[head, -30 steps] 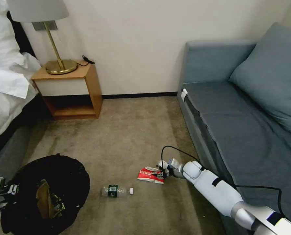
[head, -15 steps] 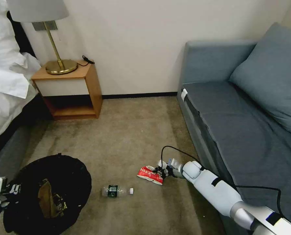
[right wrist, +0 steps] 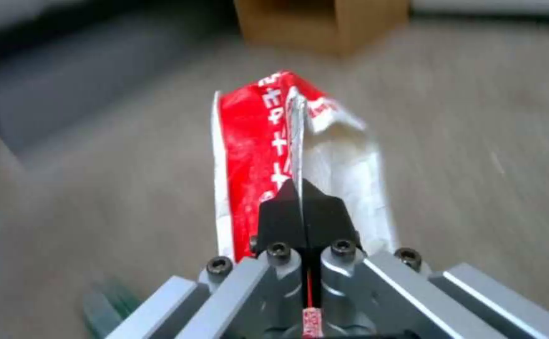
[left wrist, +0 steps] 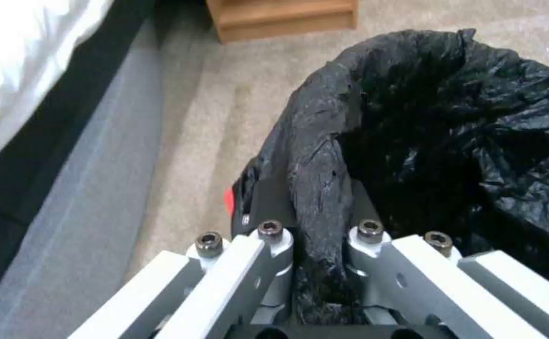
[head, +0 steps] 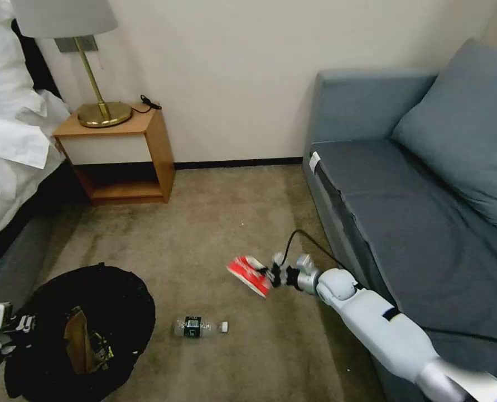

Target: Pick up the trash bin, then pick up the garbage on the floor and place it into the trash bin.

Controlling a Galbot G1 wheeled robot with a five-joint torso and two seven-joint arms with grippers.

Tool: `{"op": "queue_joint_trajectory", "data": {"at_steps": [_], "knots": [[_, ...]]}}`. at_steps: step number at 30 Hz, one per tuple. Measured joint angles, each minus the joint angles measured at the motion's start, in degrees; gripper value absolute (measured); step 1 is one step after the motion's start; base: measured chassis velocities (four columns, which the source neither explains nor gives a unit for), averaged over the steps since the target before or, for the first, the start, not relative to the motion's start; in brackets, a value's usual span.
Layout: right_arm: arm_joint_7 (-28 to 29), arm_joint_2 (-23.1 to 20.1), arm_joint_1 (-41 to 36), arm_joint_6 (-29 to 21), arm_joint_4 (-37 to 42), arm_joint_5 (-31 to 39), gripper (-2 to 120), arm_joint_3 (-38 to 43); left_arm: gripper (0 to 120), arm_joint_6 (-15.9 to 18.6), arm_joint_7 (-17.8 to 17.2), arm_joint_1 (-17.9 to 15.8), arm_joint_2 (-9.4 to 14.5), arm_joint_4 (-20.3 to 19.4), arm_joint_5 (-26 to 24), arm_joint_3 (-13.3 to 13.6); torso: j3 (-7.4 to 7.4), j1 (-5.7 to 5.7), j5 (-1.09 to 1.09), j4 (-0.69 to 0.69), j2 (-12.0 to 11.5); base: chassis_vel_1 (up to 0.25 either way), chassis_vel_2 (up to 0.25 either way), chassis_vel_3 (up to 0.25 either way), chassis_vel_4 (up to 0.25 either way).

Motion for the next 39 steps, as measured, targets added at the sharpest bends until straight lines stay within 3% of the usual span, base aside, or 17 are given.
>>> {"op": "queue_joint_trajectory", "data": {"at_steps": [2, 8, 10, 17, 21, 29, 36, 38, 39], "knots": [[3.4, 0.0, -1.9, -2.1, 9.0, 3.2, 0, 0.4, 5, 0.0, 0.0, 0.1, 0.0, -0.2, 0.0, 0.1, 0.00, 0.00, 0.01, 0.01, 0.0, 0.000, 0.000, 0.000, 0.000], [6.6, 1.4, -2.8, -3.7, 16.2, 3.7, 0, -1.8, 5, 0.0, 0.1, 0.0, 0.1, -0.7, 0.0, 0.2, 0.00, 0.00, 0.00, 0.01, 0.0, 0.000, 0.000, 0.000, 0.000], [8.2, 3.2, -1.4, -4.0, 18.8, 3.4, 0, -6.3, 5, 0.0, 0.2, 0.2, 0.1, -1.1, -0.1, 0.2, 0.00, 0.00, -0.01, 0.01, 0.0, 0.000, 0.000, 0.000, 0.000], [10.0, 7.1, 4.7, -3.7, 19.5, 2.8, 0, -15.2, 5, 0.0, 0.2, 0.3, -0.1, -1.2, 0.1, 0.4, 0.00, 0.00, -0.01, 0.02, 0.0, 0.000, 0.000, 0.000, 0.000], [11.8, 12.5, 9.0, -4.2, 19.1, 3.5, 0, -21.9, 5, -0.1, 0.2, 0.5, -0.7, -1.2, 0.5, 0.6, 0.00, 0.00, -0.01, 0.03, 0.0, 0.000, 0.000, 0.000, 0.000], [12.6, 15.5, 9.7, -4.5, 17.3, 2.1, 0, -26.2, 5, -0.1, 0.2, 0.1, -0.5, -1.4, 0.4, 0.1, 0.00, 0.00, -0.01, 0.02, 0.0, 0.000, 0.000, 0.000, 0.000], [12.4, 14.8, 8.6, -4.8, 17.4, 0.0, 24, -26.7, 5, -0.1, 0.2, -0.1, -0.7, -1.9, 0.4, 0.5, 0.00, 0.00, -0.01, 0.02, 0.0, 0.000, 0.000, 0.000, 0.000], [12.4, 14.7, 8.4, -4.8, 17.5, -0.3, 25, -26.7, 5, -0.1, 0.2, -0.1, -0.8, -2.0, 0.4, 0.5, 0.00, 0.00, -0.01, 0.01, 0.0, 0.000, 0.000, 0.000, 0.000], [12.3, 14.5, 7.8, -4.8, 17.7, -0.8, 34, -26.6, 5, -0.1, 0.2, -0.2, -0.8, -2.0, 0.4, 0.6, 0.00, 0.00, 0.00, 0.01, 0.0, 0.000, 0.000, 0.000, 0.000]]}}
